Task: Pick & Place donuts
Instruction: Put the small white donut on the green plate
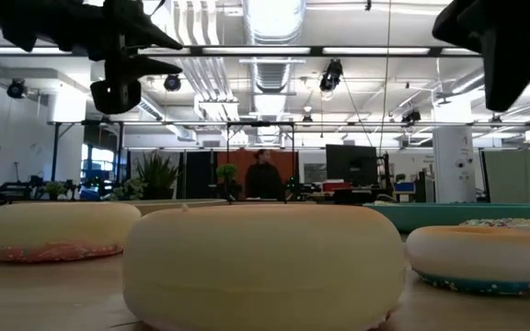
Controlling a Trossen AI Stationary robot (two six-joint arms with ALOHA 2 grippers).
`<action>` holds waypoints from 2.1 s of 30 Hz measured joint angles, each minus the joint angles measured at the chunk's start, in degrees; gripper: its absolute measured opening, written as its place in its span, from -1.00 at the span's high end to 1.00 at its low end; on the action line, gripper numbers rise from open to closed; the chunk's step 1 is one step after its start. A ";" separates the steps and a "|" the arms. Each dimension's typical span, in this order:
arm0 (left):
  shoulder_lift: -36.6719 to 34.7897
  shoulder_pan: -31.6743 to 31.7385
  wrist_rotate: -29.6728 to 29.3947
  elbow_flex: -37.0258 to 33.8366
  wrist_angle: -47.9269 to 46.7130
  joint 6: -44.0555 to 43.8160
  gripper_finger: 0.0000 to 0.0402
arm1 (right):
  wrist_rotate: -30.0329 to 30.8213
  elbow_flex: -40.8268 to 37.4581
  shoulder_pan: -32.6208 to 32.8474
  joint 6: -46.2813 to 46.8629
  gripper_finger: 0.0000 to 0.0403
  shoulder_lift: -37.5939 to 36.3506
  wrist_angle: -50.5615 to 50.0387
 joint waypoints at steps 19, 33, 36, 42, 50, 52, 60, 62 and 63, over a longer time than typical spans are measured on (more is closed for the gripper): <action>0.09 0.00 1.30 -0.16 -0.21 0.57 0.50 | 0.28 7.40 1.81 4.94 0.21 13.54 -1.00; 0.11 0.00 1.30 -0.15 -0.17 -0.68 0.50 | -0.63 2.40 -1.65 3.57 0.38 13.41 5.16; 0.11 0.00 1.30 -0.16 -0.16 -0.76 0.50 | -1.72 2.00 -1.84 2.72 0.42 13.39 5.46; 0.11 0.00 1.30 -0.16 -0.17 -0.76 0.50 | -2.02 2.06 -1.43 3.06 0.44 12.56 5.66; 0.12 0.00 1.23 -0.22 -0.18 -0.72 0.50 | -1.81 3.22 -0.26 4.86 0.36 12.54 5.04; 0.13 0.00 1.21 -0.23 -0.18 -0.71 0.50 | -1.48 3.61 0.10 4.83 0.32 12.40 4.94; 0.12 0.01 0.67 -0.28 -0.18 -0.66 0.50 | -1.44 2.38 0.41 7.22 0.22 12.95 4.56; 0.12 0.01 0.62 -0.36 -0.25 -0.65 0.50 | -0.99 2.02 0.19 7.42 0.23 12.98 4.60; 0.13 0.00 0.62 -0.36 -0.22 -0.65 0.50 | -0.91 1.87 0.06 7.41 0.24 12.98 4.67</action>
